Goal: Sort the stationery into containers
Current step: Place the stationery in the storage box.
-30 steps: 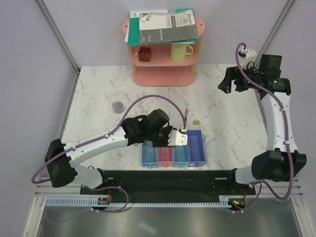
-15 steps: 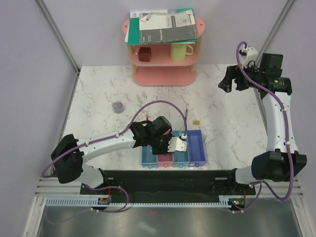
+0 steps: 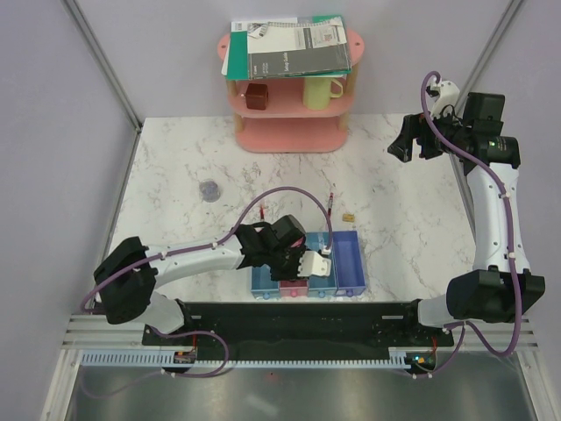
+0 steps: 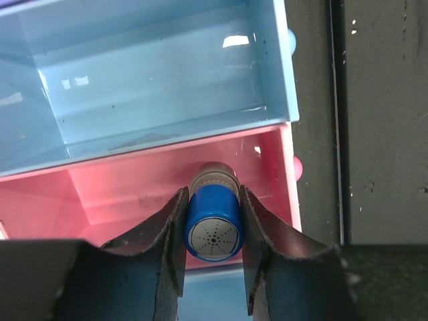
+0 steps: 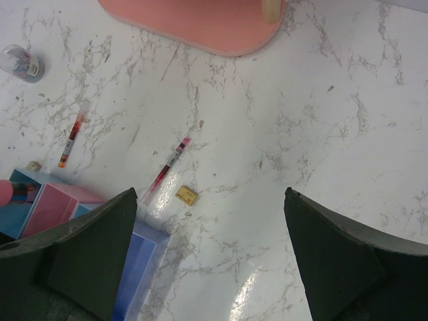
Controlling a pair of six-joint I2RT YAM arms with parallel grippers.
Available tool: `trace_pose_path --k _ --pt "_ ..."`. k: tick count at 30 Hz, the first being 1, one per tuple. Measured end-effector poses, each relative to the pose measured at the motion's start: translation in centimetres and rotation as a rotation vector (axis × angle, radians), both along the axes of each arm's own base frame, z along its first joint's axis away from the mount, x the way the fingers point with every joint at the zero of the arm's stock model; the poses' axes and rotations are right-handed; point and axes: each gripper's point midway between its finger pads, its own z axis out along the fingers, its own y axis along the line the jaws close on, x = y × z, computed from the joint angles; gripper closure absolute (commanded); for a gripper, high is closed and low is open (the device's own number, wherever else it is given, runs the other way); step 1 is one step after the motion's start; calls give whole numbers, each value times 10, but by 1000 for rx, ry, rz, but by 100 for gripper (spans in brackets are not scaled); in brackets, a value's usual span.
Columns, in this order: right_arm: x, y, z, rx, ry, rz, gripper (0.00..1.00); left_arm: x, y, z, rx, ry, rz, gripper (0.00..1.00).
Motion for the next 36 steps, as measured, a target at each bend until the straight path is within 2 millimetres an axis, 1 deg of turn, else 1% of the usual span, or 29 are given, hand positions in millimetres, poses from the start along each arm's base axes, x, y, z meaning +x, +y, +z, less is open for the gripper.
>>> trace_pose_path --k 5,10,15,21,25,26,29,33,36 --pt "0 0 0 1 -1 2 2 0 -5 -1 -10 -2 -2 87" --pt "0 0 0 1 0 1 2 -2 -6 -4 -3 3 -6 86" --pt "0 0 0 1 0 2 2 -3 -7 -6 0 7 -10 79" --pt "0 1 0 3 -1 4 2 -4 -7 -7 2 10 -10 76" --pt "0 1 1 5 -1 7 2 -5 -8 -7 0 16 -15 72" --pt "0 1 0 6 0 7 2 -6 -8 -7 -3 20 -18 68" --pt "0 2 1 6 -2 7 2 -8 -9 -7 -5 24 -25 65" --pt "0 2 1 6 -3 7 2 -9 -9 -7 -6 26 -26 64" --pt "0 2 1 6 -3 8 2 -9 -9 -7 -7 27 -27 59"
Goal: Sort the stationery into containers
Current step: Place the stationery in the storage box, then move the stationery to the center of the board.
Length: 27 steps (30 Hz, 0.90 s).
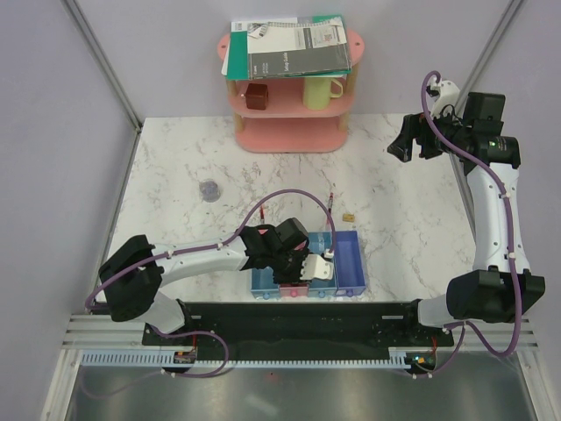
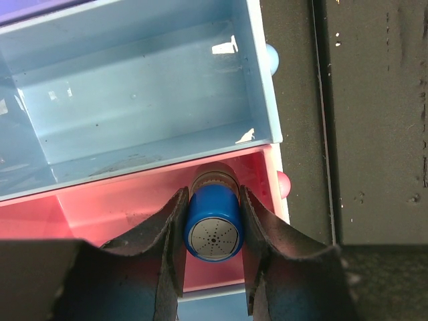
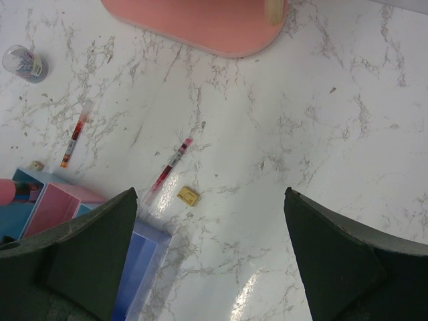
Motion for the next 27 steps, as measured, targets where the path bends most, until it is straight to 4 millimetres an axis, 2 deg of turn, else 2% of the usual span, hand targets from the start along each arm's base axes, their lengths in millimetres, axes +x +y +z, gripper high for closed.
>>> trace_pose_path --k 1,4,7,18,22,27 --pt "0 0 0 0 0 0 2 0 0 0 0 0 0 56" --pt "0 0 1 0 -2 0 2 0 0 0 0 1 -1 55" --pt "0 0 2 0 -4 -1 2 0 0 0 0 1 -1 48" --pt "1 1 9 4 -19 -1 2 0 0 3 5 2 0 49" --pt "1 1 11 3 -25 -1 2 6 -8 21 -12 -15 5 48" --pt "2 0 16 1 -38 -1 2 19 -29 63 -81 -59 17 48"
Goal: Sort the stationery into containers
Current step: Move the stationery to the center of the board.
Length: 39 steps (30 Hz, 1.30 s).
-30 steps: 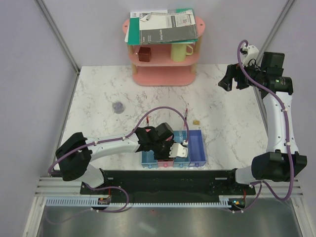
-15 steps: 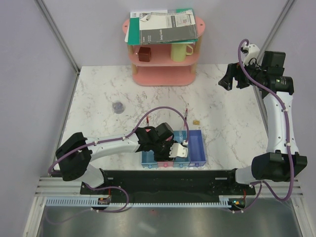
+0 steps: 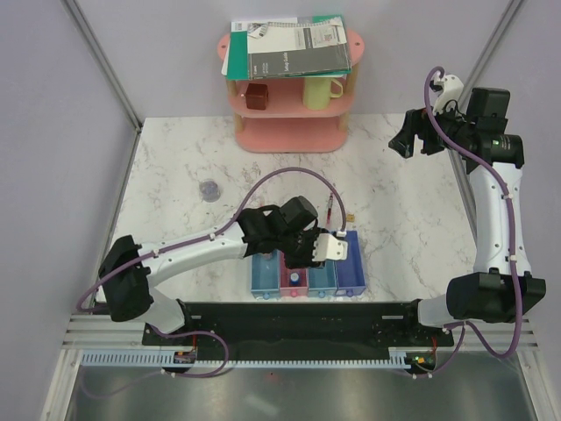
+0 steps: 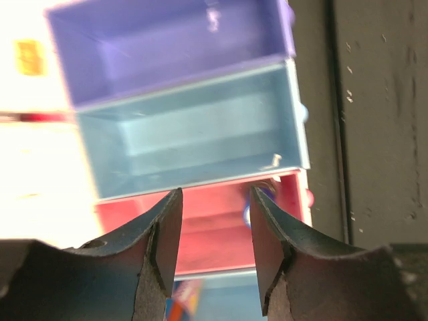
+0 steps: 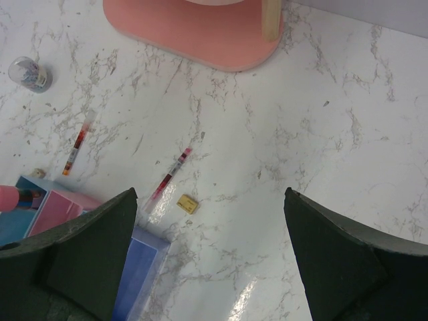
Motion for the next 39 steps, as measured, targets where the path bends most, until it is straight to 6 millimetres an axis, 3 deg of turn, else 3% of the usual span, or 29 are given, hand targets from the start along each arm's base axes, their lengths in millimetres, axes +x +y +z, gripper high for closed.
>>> trace_pose_path --k 6,10,13,16,24,30,35,39 --pt "0 -1 0 -3 0 -4 2 21 -11 54 -62 -101 48 40" --pt "1 -2 0 -6 0 -9 2 52 -5 97 -113 -183 139 34" --pt "1 -2 -1 -7 1 -11 2 92 17 125 -151 -214 268 27" --pt "1 -3 -1 -9 1 -13 2 129 51 135 -152 -225 401 21" --pt "1 -4 -1 -13 1 -19 2 202 159 107 -15 -201 697 18" --pt "2 -5 -1 -17 2 -25 2 245 219 38 122 -61 829 17" --pt "2 -6 -2 -21 3 -30 2 266 248 -4 193 29 897 17" --pt "2 -7 -2 -23 2 -33 2 277 257 -15 203 49 921 16"
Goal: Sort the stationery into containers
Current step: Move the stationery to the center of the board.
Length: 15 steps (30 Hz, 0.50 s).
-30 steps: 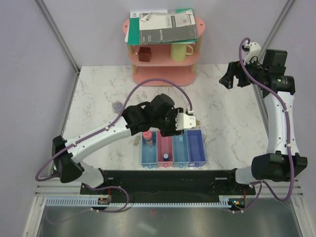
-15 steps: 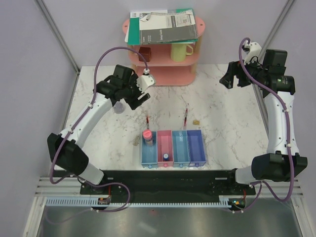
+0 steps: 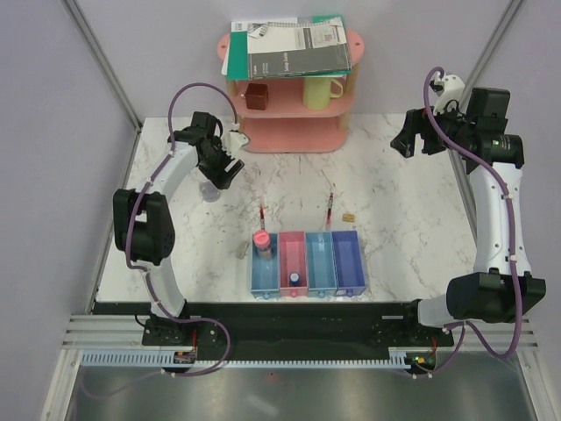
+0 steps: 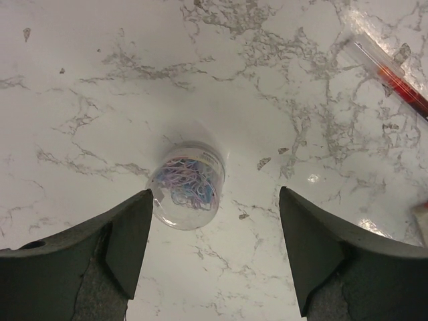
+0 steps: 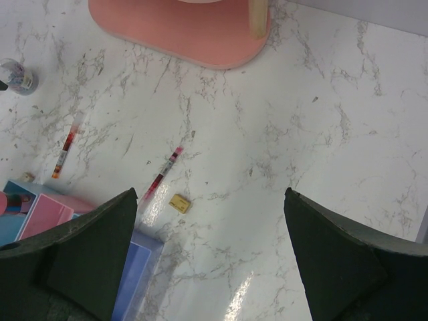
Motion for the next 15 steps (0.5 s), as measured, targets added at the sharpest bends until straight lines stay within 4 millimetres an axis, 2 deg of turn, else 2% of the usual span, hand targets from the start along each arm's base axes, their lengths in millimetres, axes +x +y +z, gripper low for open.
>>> trace_pose_path --k 10,15 --pt "0 0 0 0 1 -1 2 9 15 -23 27 33 24 16" --pt "0 0 -4 2 10 -1 2 18 33 -26 60 12 54 16"
